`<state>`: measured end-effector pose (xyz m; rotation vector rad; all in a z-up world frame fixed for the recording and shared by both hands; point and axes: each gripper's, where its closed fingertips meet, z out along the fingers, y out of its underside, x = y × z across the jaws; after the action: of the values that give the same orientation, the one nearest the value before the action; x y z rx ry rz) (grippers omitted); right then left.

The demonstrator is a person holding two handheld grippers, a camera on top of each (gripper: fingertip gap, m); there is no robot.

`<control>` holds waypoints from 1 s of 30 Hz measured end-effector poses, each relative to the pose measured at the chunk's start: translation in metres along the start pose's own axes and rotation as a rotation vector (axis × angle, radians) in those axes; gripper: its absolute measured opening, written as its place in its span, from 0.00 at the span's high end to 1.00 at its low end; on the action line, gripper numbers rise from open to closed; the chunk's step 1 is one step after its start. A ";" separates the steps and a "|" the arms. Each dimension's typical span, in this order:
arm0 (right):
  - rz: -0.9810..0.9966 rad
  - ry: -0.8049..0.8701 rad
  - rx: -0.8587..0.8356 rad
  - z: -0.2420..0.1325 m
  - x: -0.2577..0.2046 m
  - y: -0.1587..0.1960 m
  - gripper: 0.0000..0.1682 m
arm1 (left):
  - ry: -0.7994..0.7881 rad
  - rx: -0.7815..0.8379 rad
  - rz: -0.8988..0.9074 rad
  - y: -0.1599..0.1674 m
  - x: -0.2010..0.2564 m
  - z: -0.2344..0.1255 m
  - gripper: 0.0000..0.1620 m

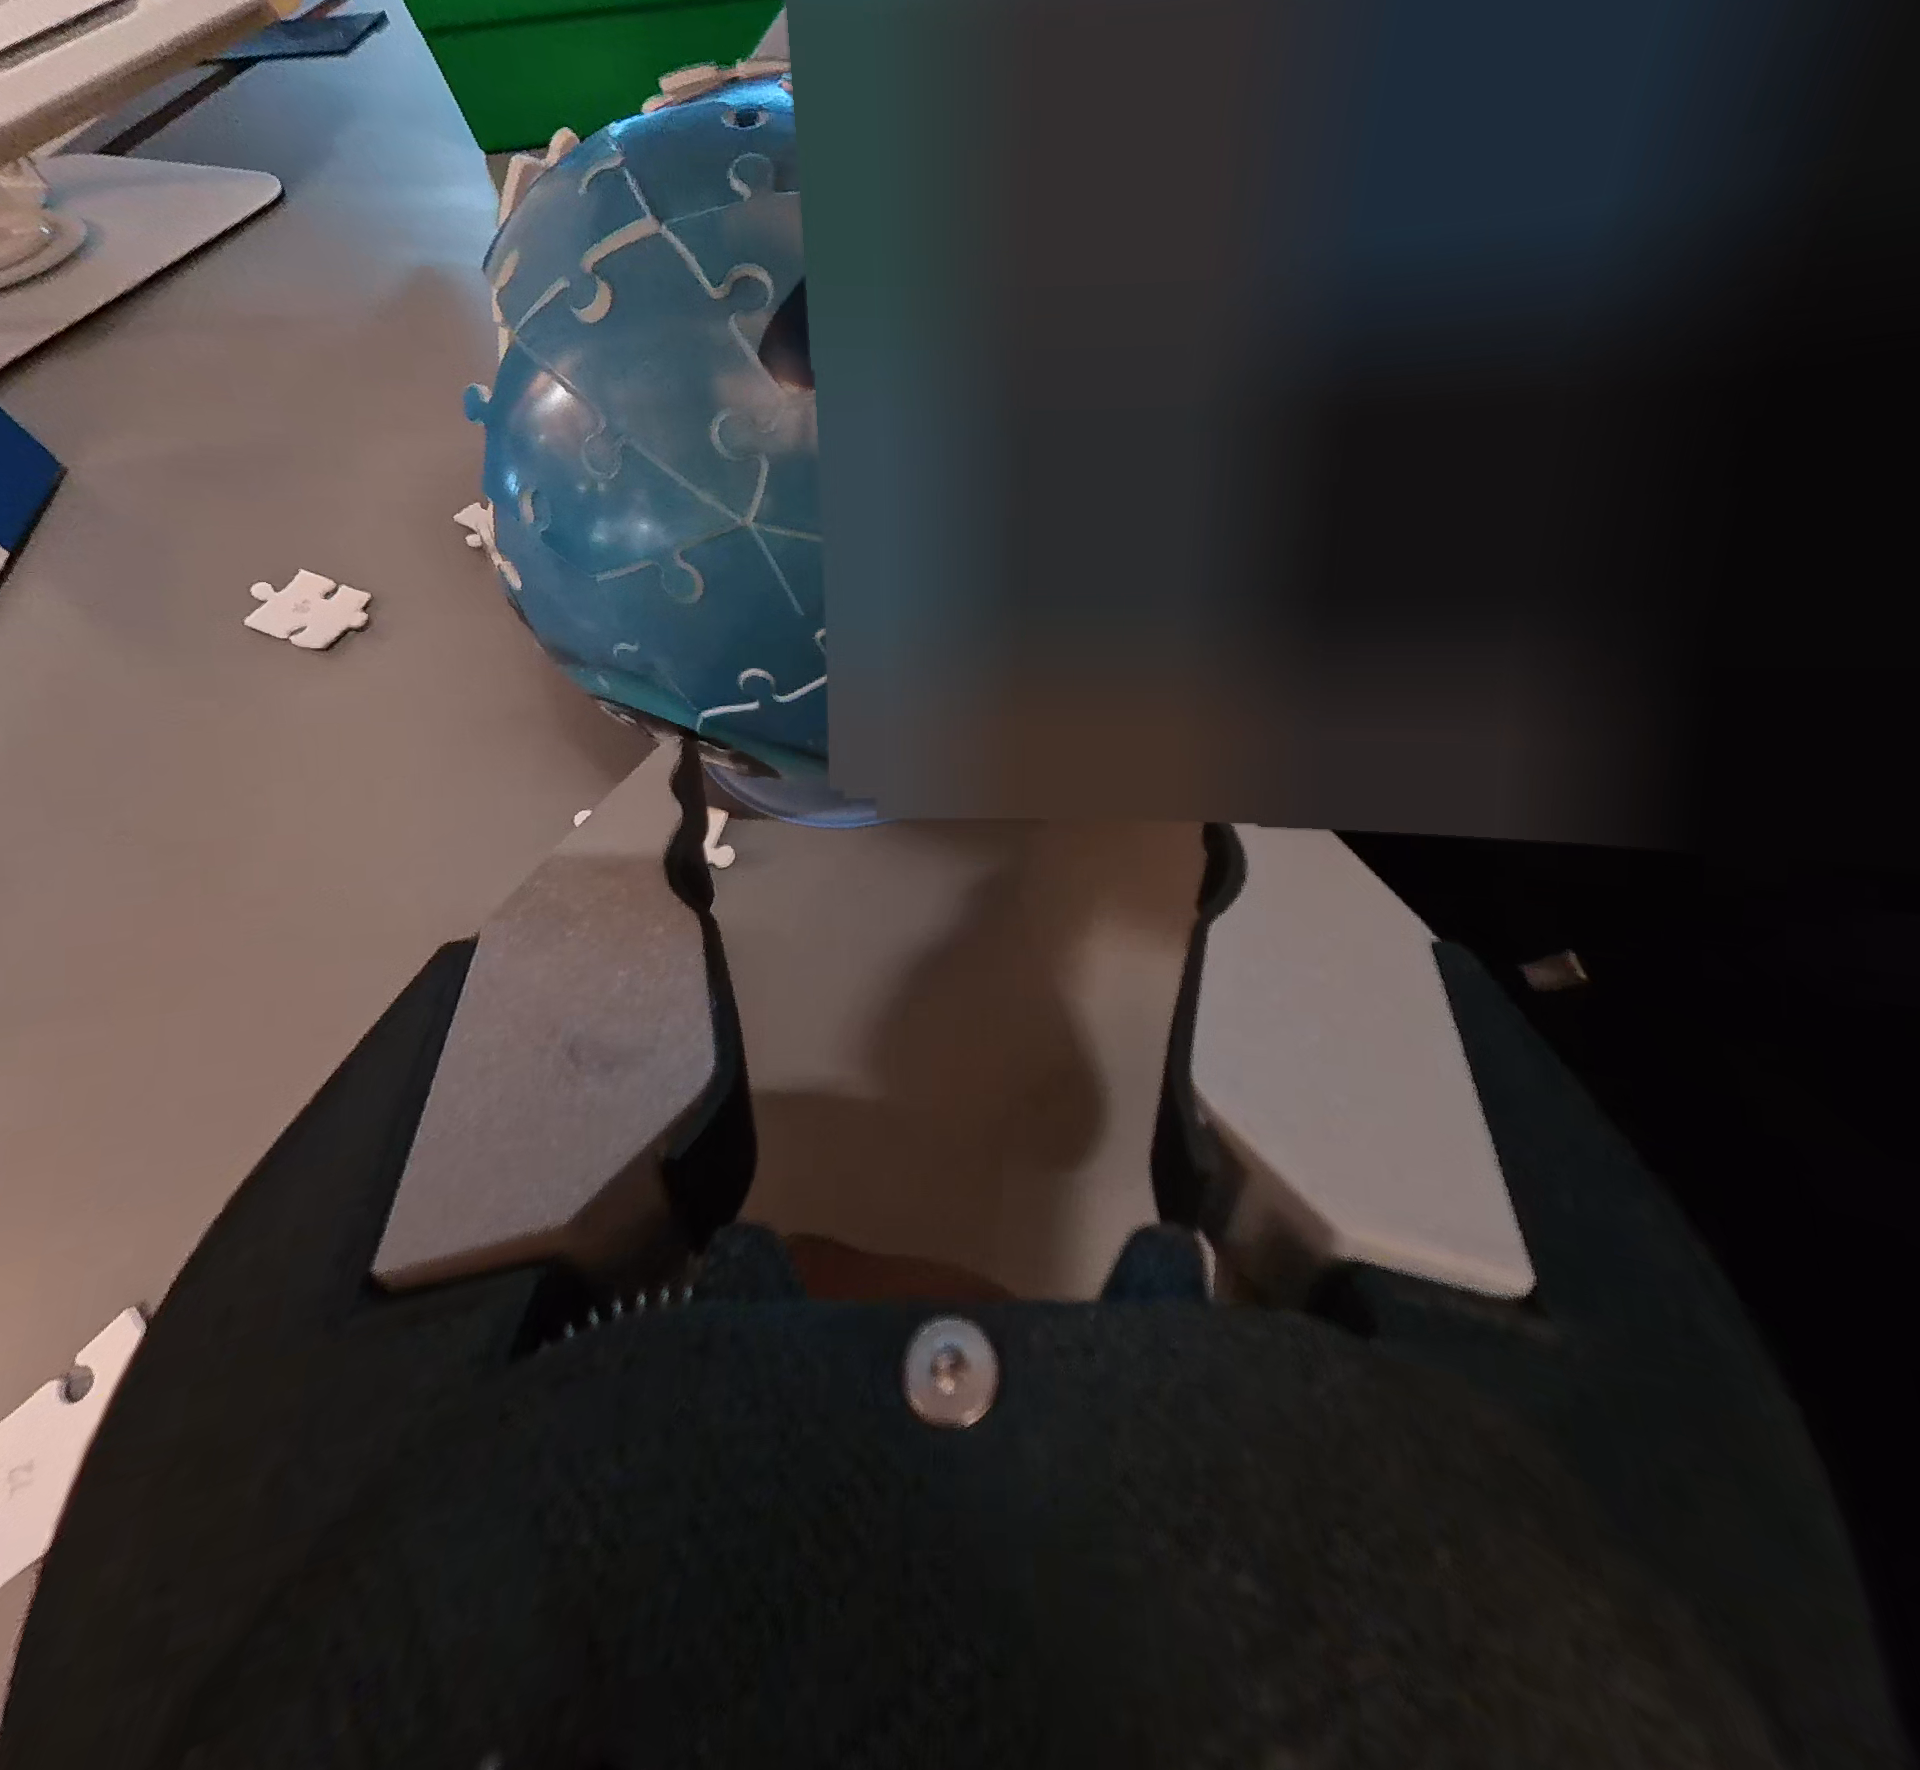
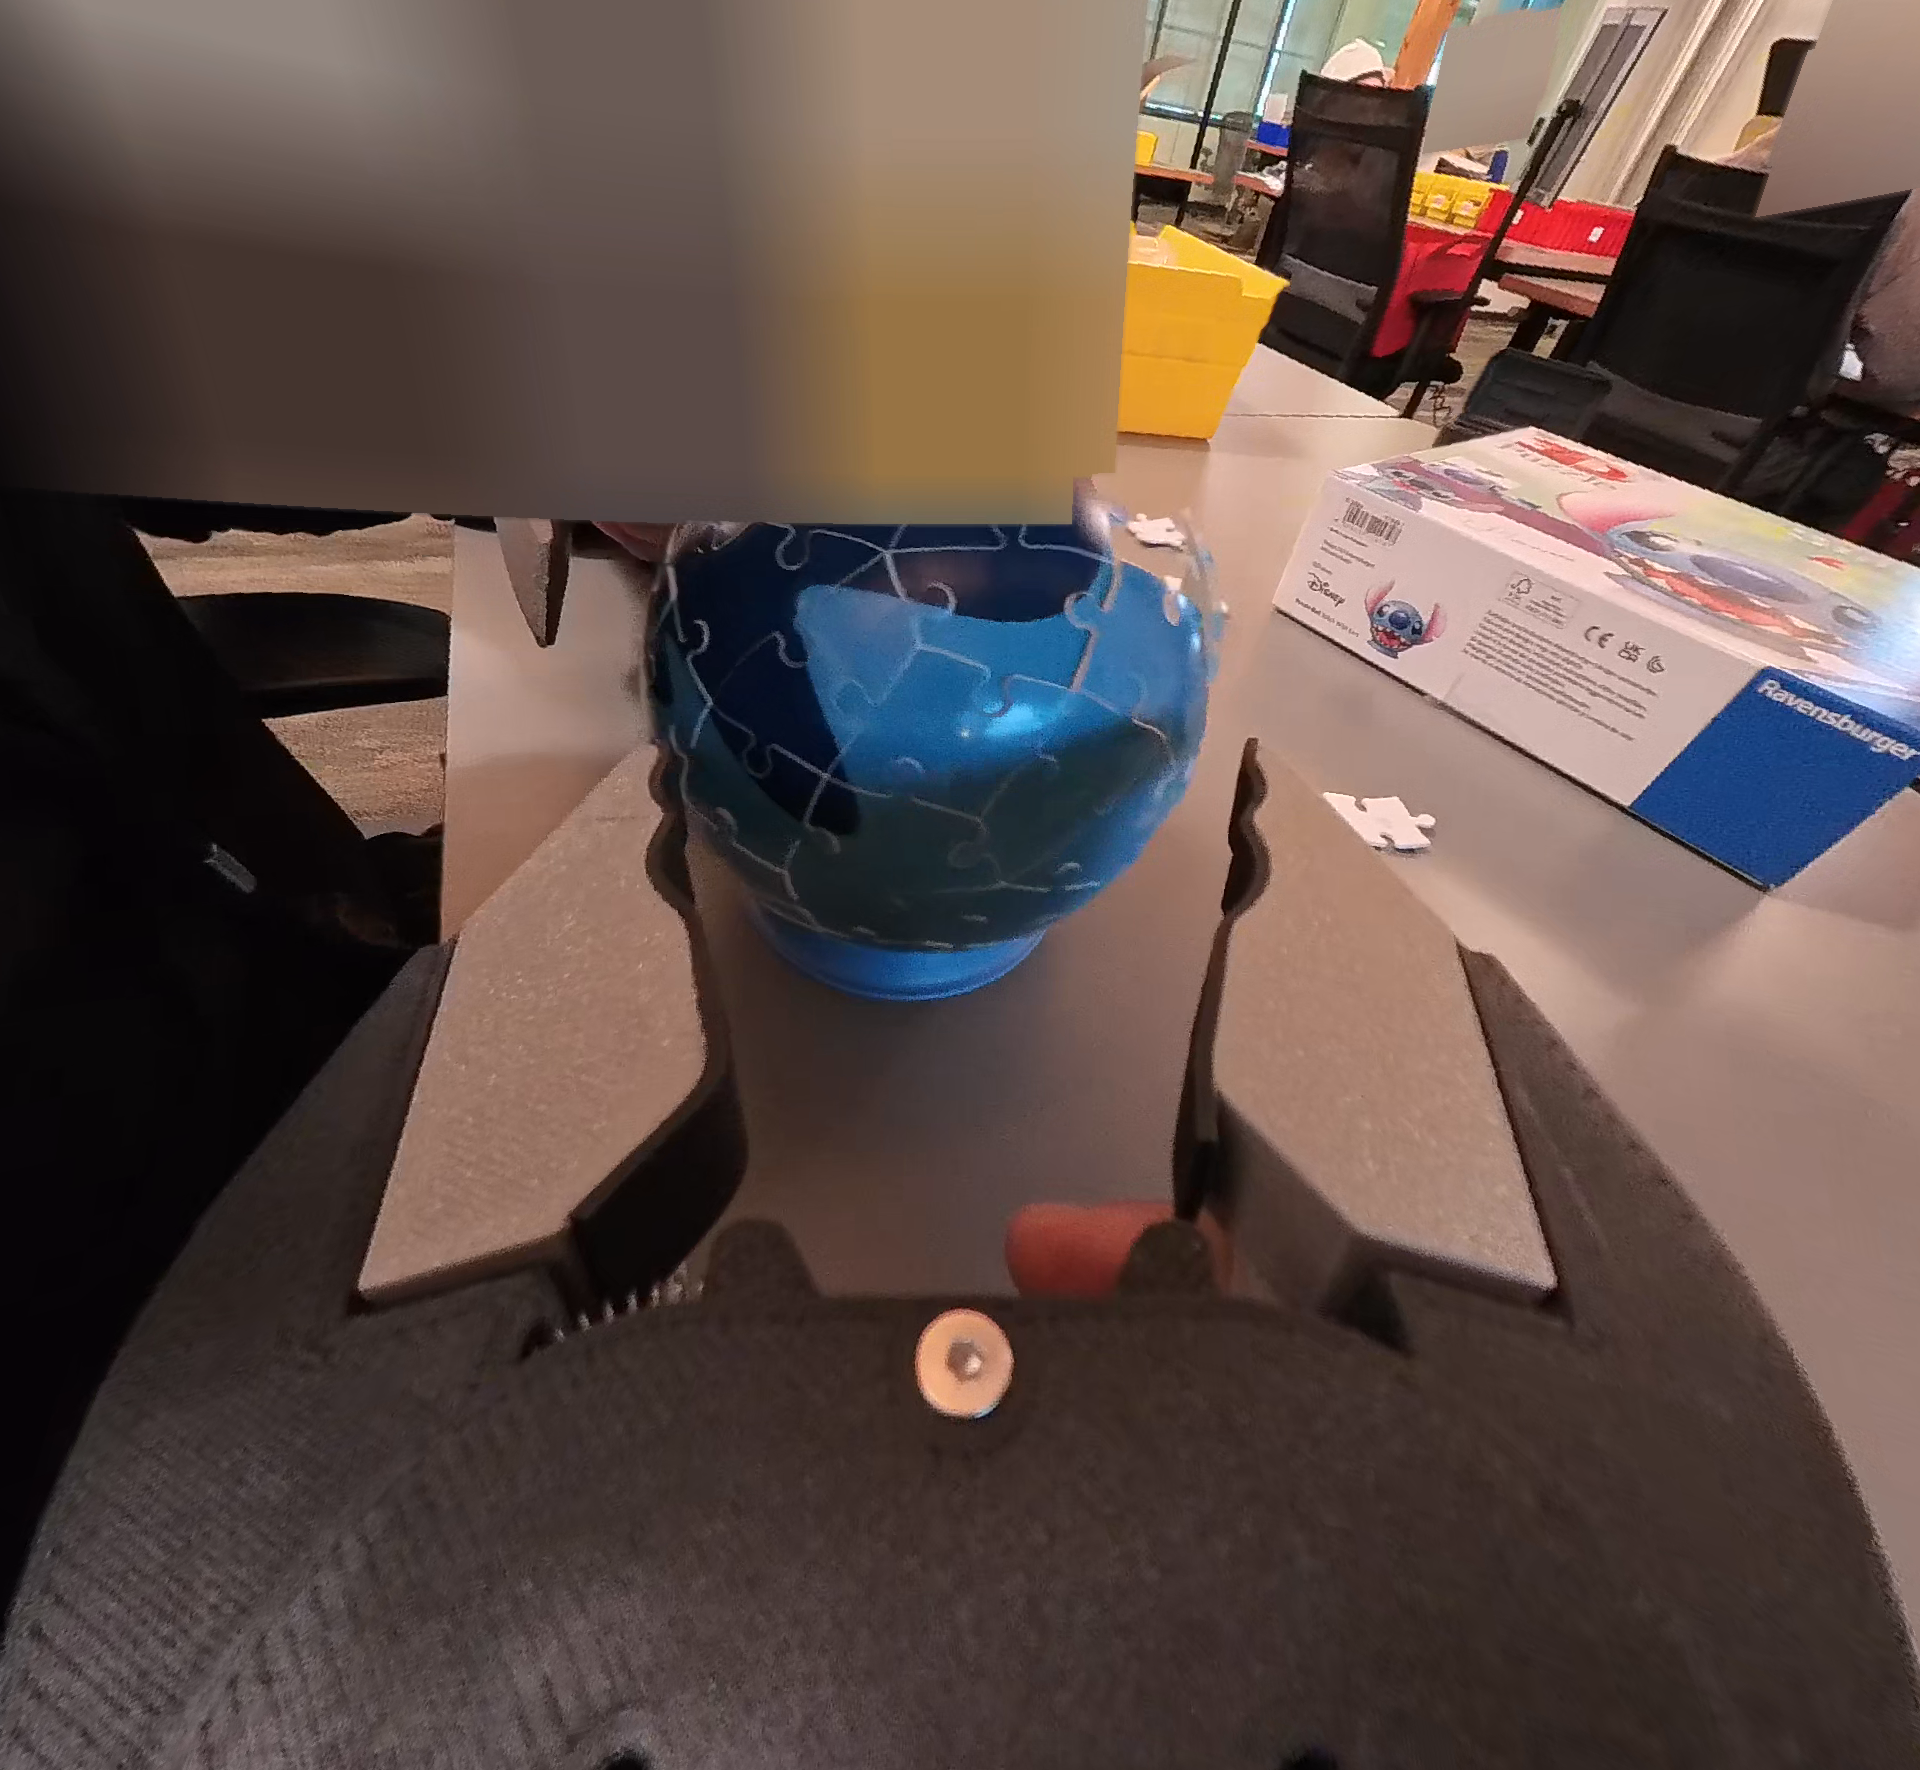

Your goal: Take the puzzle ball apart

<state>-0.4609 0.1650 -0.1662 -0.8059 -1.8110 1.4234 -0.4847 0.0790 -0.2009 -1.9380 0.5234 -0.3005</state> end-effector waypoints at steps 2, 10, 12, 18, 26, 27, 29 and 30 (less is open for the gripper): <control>-0.009 0.021 -0.003 0.000 -0.004 -0.001 0.38 | 0.004 0.009 0.008 -0.002 0.002 -0.001 0.42; -0.069 0.104 -0.006 -0.003 -0.013 -0.014 0.36 | 0.018 0.013 0.004 -0.003 0.003 -0.004 0.43; -0.081 0.096 -0.025 -0.002 -0.017 -0.016 0.35 | 0.021 0.005 -0.023 -0.001 -0.003 -0.009 0.41; -0.119 0.101 -0.074 0.009 -0.027 -0.017 0.33 | 0.018 -0.092 -0.171 0.010 -0.038 -0.004 0.38; -0.172 0.176 -0.099 0.011 -0.023 -0.008 0.35 | 0.116 -0.070 -0.127 -0.003 -0.017 0.011 0.42; -0.166 0.175 -0.100 0.010 -0.022 -0.007 0.35 | 0.109 -0.064 -0.121 -0.005 -0.015 0.010 0.41; -0.160 0.172 -0.104 0.008 -0.019 -0.004 0.36 | 0.098 -0.066 -0.114 -0.007 -0.011 0.008 0.40; -0.157 0.169 -0.104 0.007 -0.018 -0.003 0.36 | 0.095 -0.064 -0.114 -0.008 -0.009 0.008 0.40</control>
<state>-0.4566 0.1456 -0.1674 -0.7927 -1.7874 1.1349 -0.4871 0.0922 -0.1964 -2.0268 0.4902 -0.4557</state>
